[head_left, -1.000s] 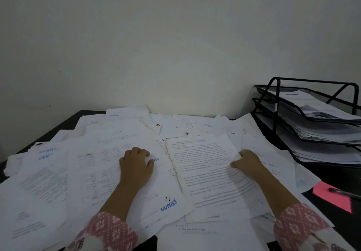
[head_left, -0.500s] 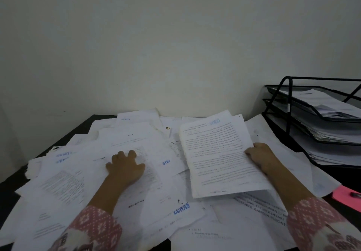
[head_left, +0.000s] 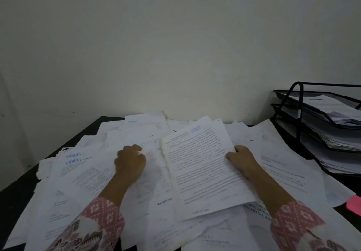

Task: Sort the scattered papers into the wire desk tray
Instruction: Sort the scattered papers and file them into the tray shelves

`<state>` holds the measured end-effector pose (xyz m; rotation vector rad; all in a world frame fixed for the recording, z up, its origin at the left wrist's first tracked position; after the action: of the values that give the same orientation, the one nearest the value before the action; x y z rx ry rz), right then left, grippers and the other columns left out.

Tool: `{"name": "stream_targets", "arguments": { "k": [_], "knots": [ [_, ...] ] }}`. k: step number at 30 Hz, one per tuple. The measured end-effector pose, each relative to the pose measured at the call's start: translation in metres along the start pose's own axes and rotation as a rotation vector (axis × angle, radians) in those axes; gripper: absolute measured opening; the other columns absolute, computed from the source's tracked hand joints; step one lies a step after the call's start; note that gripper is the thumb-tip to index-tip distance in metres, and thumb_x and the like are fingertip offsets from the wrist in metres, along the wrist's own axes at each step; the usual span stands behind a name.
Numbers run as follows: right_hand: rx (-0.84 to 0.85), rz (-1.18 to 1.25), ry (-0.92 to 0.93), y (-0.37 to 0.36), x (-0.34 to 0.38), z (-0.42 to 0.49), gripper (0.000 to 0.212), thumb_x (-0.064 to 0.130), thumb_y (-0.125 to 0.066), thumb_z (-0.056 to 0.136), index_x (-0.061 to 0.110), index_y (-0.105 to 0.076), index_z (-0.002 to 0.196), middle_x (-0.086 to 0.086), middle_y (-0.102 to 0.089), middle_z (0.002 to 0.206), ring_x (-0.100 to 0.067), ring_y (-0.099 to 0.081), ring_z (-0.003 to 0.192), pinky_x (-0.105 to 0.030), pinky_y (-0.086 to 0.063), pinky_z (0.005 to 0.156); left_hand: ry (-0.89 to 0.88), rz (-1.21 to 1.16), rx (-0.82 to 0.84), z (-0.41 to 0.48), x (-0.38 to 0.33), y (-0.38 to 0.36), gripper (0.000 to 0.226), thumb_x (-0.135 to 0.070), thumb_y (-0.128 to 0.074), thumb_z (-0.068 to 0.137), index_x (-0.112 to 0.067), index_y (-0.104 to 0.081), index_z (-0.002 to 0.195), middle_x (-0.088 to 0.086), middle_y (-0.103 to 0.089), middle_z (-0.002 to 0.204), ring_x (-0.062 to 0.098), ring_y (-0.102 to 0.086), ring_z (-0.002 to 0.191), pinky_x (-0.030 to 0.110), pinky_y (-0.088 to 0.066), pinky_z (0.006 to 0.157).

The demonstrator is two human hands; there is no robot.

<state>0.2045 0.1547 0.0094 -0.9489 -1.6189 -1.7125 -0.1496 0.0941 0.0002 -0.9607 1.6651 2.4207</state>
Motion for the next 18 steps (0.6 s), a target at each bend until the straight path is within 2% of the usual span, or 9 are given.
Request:
{"name": "stream_targets", "arguments": {
  "k": [2, 4, 7, 10, 12, 14, 16, 18],
  "knots": [
    [0.028, -0.049, 0.049, -0.013, 0.010, -0.003, 0.012, 0.011, -0.055, 0.088, 0.002, -0.056, 0.097, -0.008, -0.055, 0.089, -0.012, -0.048, 0.070, -0.023, -0.038, 0.058, 0.119, 0.172, 0.018, -0.002, 0.020, 0.006, 0.037, -0.032, -0.043, 0.094, -0.017, -0.045, 0.128, 0.011, -0.046, 0.129, 0.028, -0.042, 0.118, 0.039, -0.036, 0.097],
    [0.059, -0.111, 0.101, -0.030, 0.023, -0.007, 0.011, 0.014, -0.057, 0.088, 0.007, -0.049, 0.086, -0.003, -0.048, 0.081, -0.008, -0.043, 0.065, -0.018, -0.032, 0.052, 0.152, 0.257, 0.079, -0.003, 0.033, 0.003, 0.040, -0.036, -0.041, 0.094, -0.016, -0.041, 0.128, 0.011, -0.043, 0.129, 0.027, -0.039, 0.120, 0.039, -0.034, 0.099],
    [0.114, -0.187, 0.180, -0.056, 0.041, -0.016, 0.017, 0.017, -0.060, 0.088, 0.008, -0.045, 0.091, 0.001, -0.045, 0.083, -0.010, -0.045, 0.075, -0.012, -0.030, 0.049, 0.083, 0.242, 0.074, -0.001, 0.035, -0.001, 0.041, -0.037, -0.044, 0.093, -0.015, -0.042, 0.128, 0.011, -0.045, 0.128, 0.027, -0.040, 0.119, 0.037, -0.035, 0.097],
    [0.174, -0.241, 0.223, -0.079, 0.053, -0.027, 0.020, 0.015, -0.061, 0.086, 0.008, -0.047, 0.097, 0.003, -0.044, 0.081, -0.011, -0.045, 0.078, -0.009, -0.033, 0.044, 0.053, 0.120, 0.043, 0.000, 0.033, -0.002, 0.042, -0.031, -0.049, 0.092, -0.014, -0.043, 0.129, 0.012, -0.046, 0.127, 0.029, -0.040, 0.119, 0.037, -0.037, 0.095],
    [0.201, -0.289, 0.225, -0.091, 0.056, -0.034, 0.028, 0.019, -0.064, 0.084, 0.005, -0.051, 0.105, 0.000, -0.046, 0.087, -0.010, -0.044, 0.077, -0.010, -0.030, 0.047, 0.071, 0.081, 0.039, 0.001, 0.035, -0.001, 0.043, -0.029, -0.049, 0.092, -0.013, -0.042, 0.131, 0.013, -0.044, 0.128, 0.029, -0.038, 0.119, 0.037, -0.037, 0.095],
    [0.212, -0.342, 0.227, -0.099, 0.058, -0.039, 0.035, 0.024, -0.068, 0.081, 0.004, -0.053, 0.106, -0.001, -0.049, 0.088, -0.010, -0.047, 0.075, -0.017, -0.038, 0.055, 0.093, 0.130, 0.037, 0.001, 0.037, -0.001, 0.043, -0.034, -0.046, 0.093, -0.013, -0.043, 0.130, 0.013, -0.044, 0.129, 0.029, -0.038, 0.119, 0.038, -0.036, 0.096],
    [0.205, -0.387, 0.216, -0.104, 0.058, -0.042, 0.045, 0.028, -0.072, 0.079, 0.001, -0.055, 0.111, -0.006, -0.057, 0.101, -0.015, -0.054, 0.085, -0.024, -0.047, 0.071, 0.088, 0.203, 0.045, 0.001, 0.037, -0.002, 0.044, -0.042, -0.042, 0.094, -0.014, -0.044, 0.128, 0.012, -0.044, 0.129, 0.028, -0.040, 0.119, 0.038, -0.036, 0.097],
    [0.195, -0.415, 0.203, -0.107, 0.060, -0.044, 0.052, 0.031, -0.075, 0.077, 0.000, -0.055, 0.114, -0.010, -0.059, 0.112, -0.015, -0.053, 0.086, -0.025, -0.047, 0.075, 0.067, 0.178, 0.034, 0.001, 0.034, -0.004, 0.044, -0.042, -0.044, 0.093, -0.014, -0.044, 0.128, 0.012, -0.045, 0.128, 0.028, -0.041, 0.118, 0.039, -0.037, 0.096]
  ]
}}
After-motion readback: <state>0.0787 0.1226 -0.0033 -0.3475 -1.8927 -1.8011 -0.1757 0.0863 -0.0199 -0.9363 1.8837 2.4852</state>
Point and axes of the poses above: each hand's wrist, its own z-axis towards the middle knuckle, its own y-axis out of the back of the hand, x = y × z, the point moved 9 cm from there along z, towards the middle knuckle
